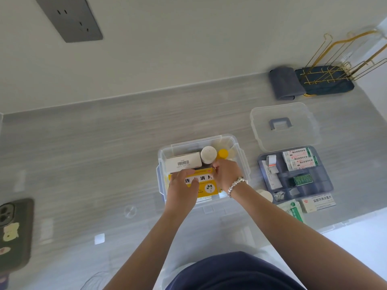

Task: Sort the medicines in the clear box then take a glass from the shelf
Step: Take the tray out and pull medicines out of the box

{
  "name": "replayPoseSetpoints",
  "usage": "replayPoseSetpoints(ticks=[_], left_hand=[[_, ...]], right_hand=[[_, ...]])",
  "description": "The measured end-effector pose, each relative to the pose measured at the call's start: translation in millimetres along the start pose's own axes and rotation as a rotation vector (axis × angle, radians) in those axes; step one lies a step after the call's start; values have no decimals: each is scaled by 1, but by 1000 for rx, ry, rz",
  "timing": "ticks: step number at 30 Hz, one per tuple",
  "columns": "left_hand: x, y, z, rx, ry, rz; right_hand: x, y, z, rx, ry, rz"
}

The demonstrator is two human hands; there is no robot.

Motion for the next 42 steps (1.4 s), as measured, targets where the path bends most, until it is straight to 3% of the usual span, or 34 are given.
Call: replayPoseSetpoints(ticks=[7,15,22,26,31,34,42], left_hand=[[2,1,-4,27,-49,-33],[1,-1,-7,18,-90,-35],[-7,-14,-16,-98,-197,86],[-15,-26,-21,-201,-115,216],[-28,-26,-16,31,-413,141],[-33,-30,-12,50,-479,97],[-44,-52,0,45,-466,90]], right_hand=[[-1,1,-3,82,74,-30],[-8,-4,-7,160,508,138],[-4,-25,-39,59,661,22],[-20,-45,-75,-10,734,-32],[-46,-66,-93,-13,1082,5],[-55,-77,-88,-67,1281,21],[-67,-108,-95,-72,1204,-194]])
Point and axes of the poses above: each hand's wrist, its own y-axis towards the middle knuckle, its own z-axis out of the palm, x = y × z, the point moved 4 cm from there along y, towards the middle knuckle, and after that the axes turned 5 degrees about y, right-handed, at the moved point
